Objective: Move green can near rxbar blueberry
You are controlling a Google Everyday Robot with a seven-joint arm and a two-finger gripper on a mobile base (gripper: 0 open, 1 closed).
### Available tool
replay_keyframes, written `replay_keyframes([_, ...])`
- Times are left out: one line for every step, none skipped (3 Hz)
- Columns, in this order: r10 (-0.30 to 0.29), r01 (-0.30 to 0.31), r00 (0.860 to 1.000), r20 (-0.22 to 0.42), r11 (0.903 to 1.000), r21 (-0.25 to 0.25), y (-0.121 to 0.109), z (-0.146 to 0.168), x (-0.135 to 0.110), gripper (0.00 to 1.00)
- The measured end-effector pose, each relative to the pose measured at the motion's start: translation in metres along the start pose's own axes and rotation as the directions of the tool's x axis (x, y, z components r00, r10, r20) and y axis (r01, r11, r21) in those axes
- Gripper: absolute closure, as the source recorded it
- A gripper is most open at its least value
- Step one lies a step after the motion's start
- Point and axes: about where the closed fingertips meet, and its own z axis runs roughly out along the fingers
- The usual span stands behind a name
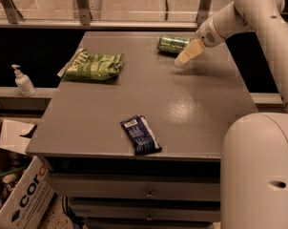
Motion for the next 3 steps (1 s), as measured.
replay_keyframes([0.038,-0.038,0.998,0.050,0.9992,-0.017,-0.006,0.015,-0.009,0.00])
replay_keyframes([0.075,-0.072,0.993,0.086,0.9967,-0.036,-0.007,0.027,-0.015,0.17])
replay_keyframes([0.092,-0.086,0.989,0.116,0.9946,-0.058,-0.005,0.033,-0.021,0.41])
